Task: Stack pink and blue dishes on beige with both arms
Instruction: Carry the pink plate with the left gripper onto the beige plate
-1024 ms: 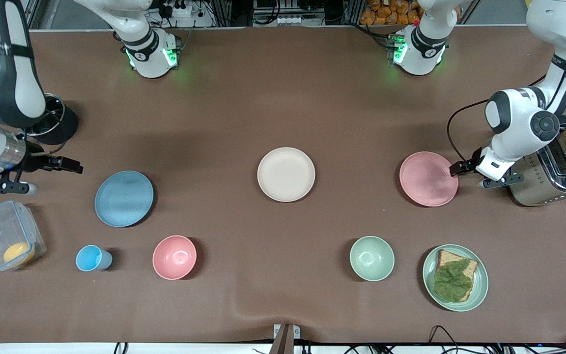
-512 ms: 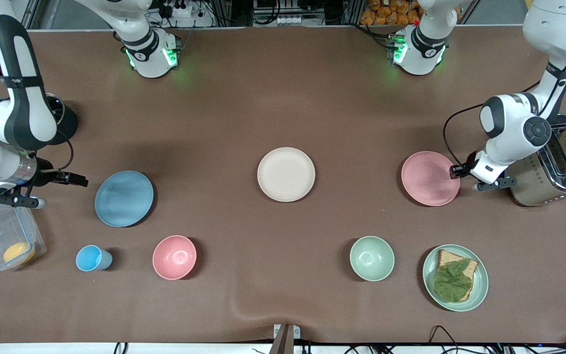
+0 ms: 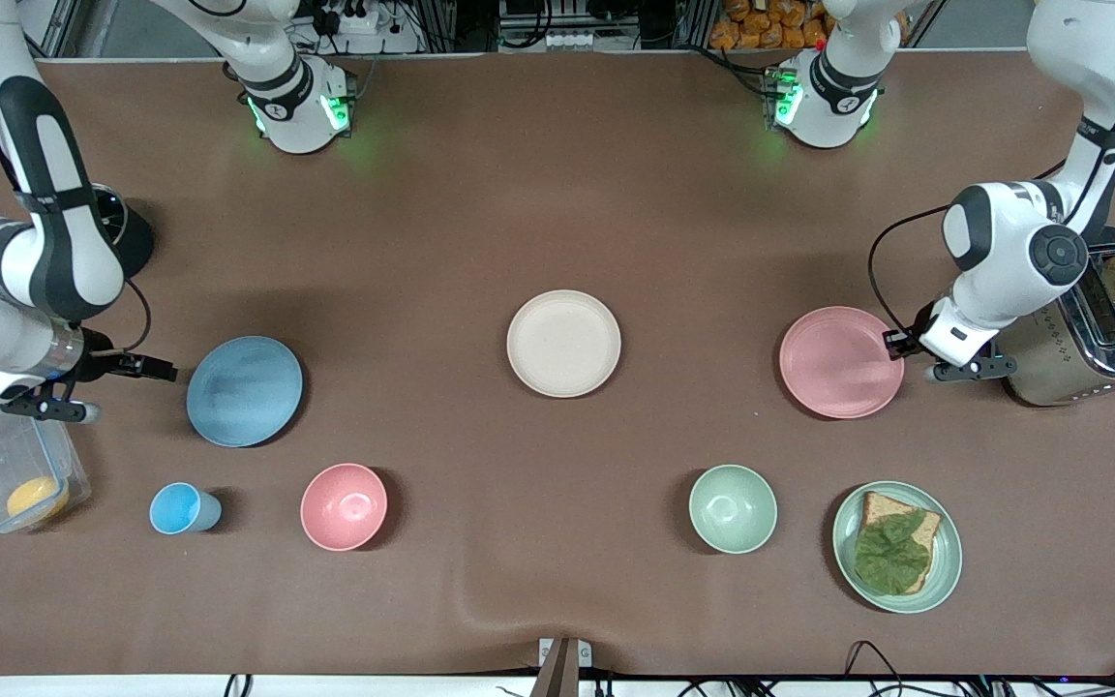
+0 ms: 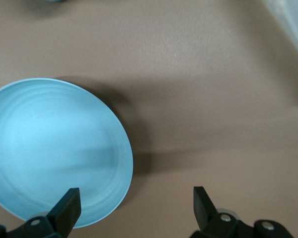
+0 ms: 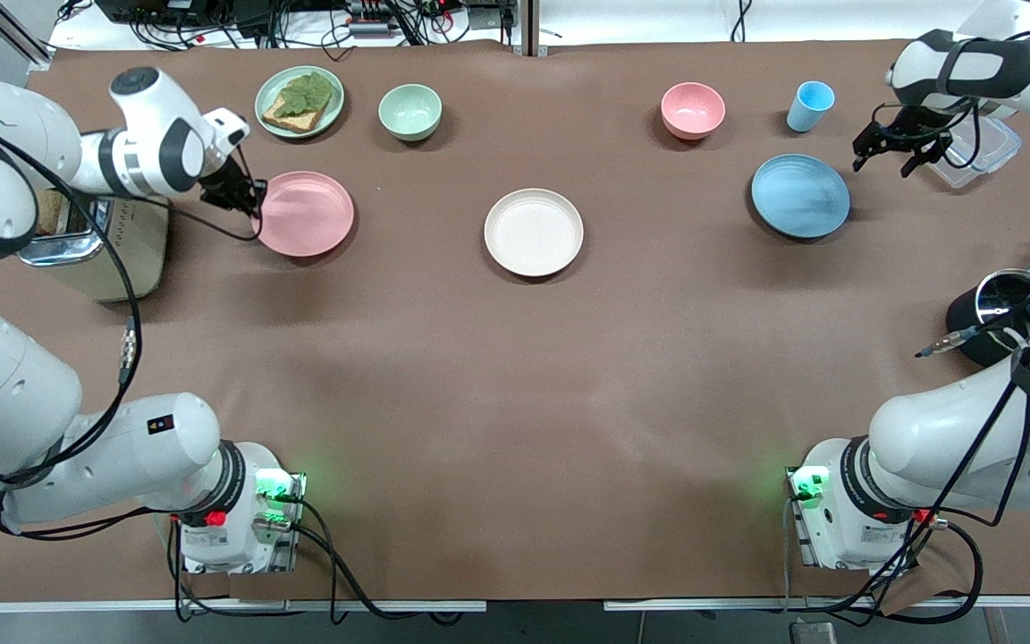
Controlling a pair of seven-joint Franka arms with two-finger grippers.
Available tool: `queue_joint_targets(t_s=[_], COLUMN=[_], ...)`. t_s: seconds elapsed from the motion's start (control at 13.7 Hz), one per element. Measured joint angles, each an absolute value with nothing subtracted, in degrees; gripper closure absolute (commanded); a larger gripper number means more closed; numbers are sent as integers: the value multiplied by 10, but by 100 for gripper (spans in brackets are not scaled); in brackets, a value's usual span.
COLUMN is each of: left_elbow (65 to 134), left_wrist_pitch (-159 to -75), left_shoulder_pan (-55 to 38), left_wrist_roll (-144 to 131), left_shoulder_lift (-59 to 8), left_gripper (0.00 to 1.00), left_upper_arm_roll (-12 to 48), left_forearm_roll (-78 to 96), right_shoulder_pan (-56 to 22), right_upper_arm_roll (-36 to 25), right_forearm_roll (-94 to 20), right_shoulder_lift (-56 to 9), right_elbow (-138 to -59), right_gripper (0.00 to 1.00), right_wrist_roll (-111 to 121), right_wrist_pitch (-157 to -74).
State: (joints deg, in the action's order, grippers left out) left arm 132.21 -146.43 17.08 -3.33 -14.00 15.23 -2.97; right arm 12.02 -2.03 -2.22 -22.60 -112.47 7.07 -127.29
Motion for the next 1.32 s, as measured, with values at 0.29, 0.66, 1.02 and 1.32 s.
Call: queue_joint_targets(t_s=[0.29, 0.66, 1.02, 1.32], left_elbow=[1299, 1284, 1275, 1246], left_wrist_pitch=[-1380, -1383, -1460, -1491], left_shoulder_pan=[169, 118, 7, -21], left_wrist_roll=[-53, -276, -406, -467], left_shoulder_lift=[-71, -89, -161, -229], left_gripper=[100, 100, 100, 100], left_upper_arm_roll=[246, 371, 373, 371], left_forearm_roll=[73, 96, 96, 52], right_shoulder_pan=[120, 120, 119, 119], right_upper_arm_roll=[-15, -13, -12, -12], right_forearm_roll=[-22, -63, -87, -87], right_shoulder_lift=[-248, -287, -314, -329], right_elbow=[-1124, -1124, -1124, -1123], right_gripper=[0, 0, 0, 99], right_wrist_roll=[71, 71, 72, 72], right_wrist_pitch=[-1282, -1300, -1324, -1343])
